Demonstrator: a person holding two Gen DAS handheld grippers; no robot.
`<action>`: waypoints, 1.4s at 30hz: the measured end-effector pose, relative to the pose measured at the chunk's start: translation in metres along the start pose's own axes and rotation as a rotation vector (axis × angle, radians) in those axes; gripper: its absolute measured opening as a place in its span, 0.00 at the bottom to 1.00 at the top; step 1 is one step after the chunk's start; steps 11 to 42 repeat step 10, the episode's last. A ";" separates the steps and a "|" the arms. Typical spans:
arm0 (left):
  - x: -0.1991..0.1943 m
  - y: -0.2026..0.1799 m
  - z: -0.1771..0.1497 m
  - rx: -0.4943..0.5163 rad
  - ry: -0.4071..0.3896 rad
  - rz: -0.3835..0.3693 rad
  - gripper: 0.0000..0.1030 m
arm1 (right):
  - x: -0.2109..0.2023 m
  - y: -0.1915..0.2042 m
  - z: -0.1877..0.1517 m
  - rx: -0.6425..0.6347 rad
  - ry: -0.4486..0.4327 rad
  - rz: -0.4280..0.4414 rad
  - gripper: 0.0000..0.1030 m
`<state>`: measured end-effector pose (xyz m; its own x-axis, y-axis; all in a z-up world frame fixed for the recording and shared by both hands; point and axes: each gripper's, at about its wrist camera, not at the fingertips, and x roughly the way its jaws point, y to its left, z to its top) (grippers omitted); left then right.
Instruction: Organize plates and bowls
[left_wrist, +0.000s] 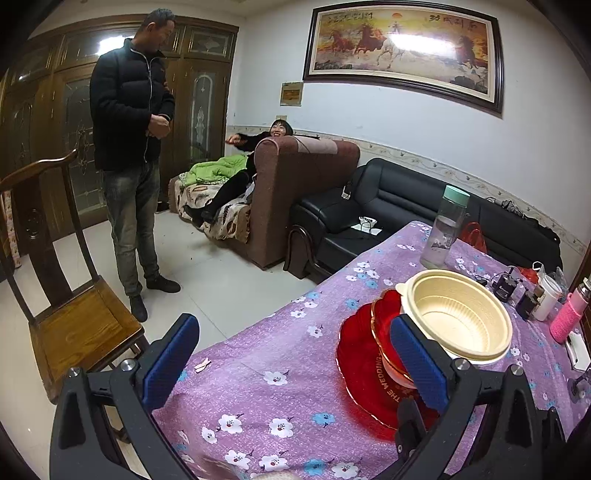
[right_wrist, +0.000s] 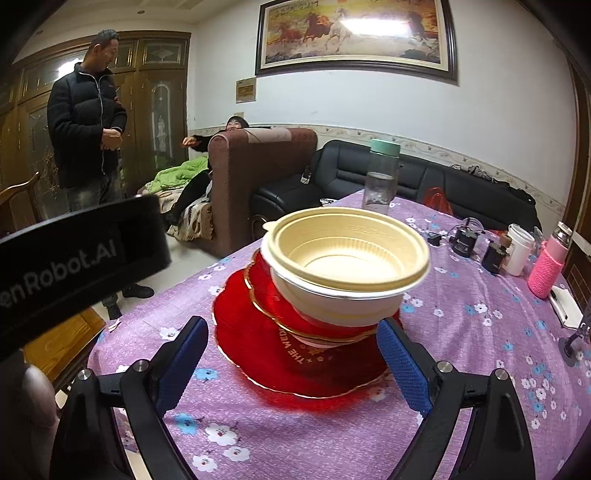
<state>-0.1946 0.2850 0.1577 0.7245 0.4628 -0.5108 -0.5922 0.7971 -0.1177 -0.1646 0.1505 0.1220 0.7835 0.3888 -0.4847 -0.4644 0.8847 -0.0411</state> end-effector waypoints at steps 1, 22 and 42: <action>0.001 0.001 0.000 -0.002 0.000 0.003 1.00 | 0.001 0.003 0.001 -0.008 0.002 -0.003 0.92; 0.011 0.006 0.000 -0.013 0.021 0.033 1.00 | 0.012 -0.003 0.002 0.036 0.034 0.011 0.92; 0.011 0.006 0.000 -0.013 0.021 0.033 1.00 | 0.012 -0.003 0.002 0.036 0.034 0.011 0.92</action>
